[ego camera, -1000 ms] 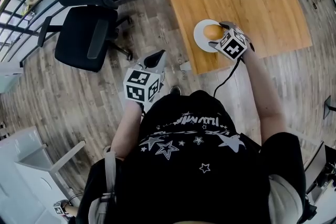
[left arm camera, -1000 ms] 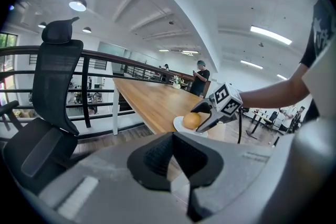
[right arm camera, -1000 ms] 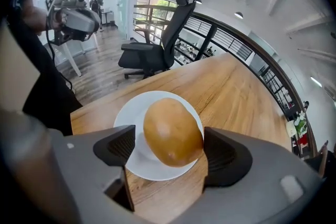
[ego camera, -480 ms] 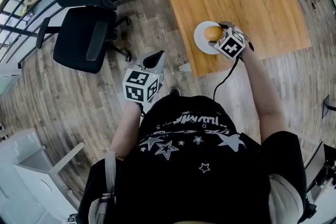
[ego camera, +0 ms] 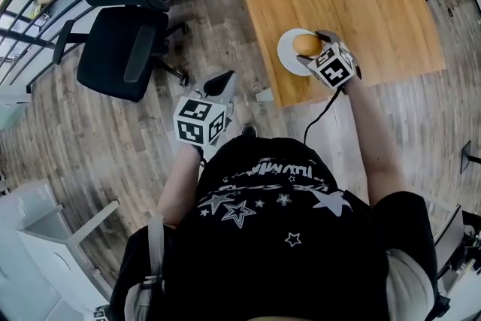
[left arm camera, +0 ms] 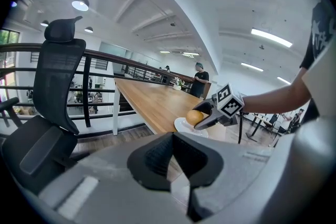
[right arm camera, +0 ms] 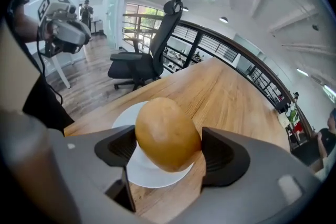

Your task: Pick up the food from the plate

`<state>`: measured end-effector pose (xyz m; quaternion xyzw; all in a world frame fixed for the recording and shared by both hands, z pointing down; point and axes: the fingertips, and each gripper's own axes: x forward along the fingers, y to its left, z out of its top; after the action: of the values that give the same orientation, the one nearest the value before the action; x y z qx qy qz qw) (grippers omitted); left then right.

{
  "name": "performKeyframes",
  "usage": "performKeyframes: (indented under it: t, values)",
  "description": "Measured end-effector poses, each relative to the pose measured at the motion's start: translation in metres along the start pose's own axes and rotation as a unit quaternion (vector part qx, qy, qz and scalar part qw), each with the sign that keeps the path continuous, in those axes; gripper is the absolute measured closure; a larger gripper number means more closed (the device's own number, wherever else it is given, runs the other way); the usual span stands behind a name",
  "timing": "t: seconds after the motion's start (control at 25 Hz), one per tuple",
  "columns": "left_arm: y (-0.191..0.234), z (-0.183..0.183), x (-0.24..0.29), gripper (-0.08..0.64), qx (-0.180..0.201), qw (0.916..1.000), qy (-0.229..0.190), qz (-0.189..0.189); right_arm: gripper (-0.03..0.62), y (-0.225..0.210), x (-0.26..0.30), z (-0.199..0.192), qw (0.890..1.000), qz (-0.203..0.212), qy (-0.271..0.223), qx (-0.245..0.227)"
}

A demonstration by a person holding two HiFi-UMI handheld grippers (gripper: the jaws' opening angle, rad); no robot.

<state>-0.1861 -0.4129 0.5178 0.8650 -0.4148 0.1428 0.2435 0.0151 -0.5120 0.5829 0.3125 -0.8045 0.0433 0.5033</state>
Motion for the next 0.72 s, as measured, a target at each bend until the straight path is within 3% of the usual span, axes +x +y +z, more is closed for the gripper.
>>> performKeyframes:
  t: [0.28,0.52,0.72]
  values:
    - [-0.01,0.007,-0.001,0.558,0.002,0.9999,-0.009,0.004,0.201,-0.008,-0.026,0.006,0.989,-0.015,-0.098,0.111]
    - [-0.023,0.003,-0.006,0.558,0.002,0.9999,-0.011,0.012,0.201,-0.01,-0.054,0.009,0.954,-0.005,-0.183,0.239]
    - [-0.046,-0.002,-0.012,0.558,0.002,0.9998,-0.009,0.018,0.201,-0.004,-0.081,0.008,0.933,0.011,-0.227,0.28]
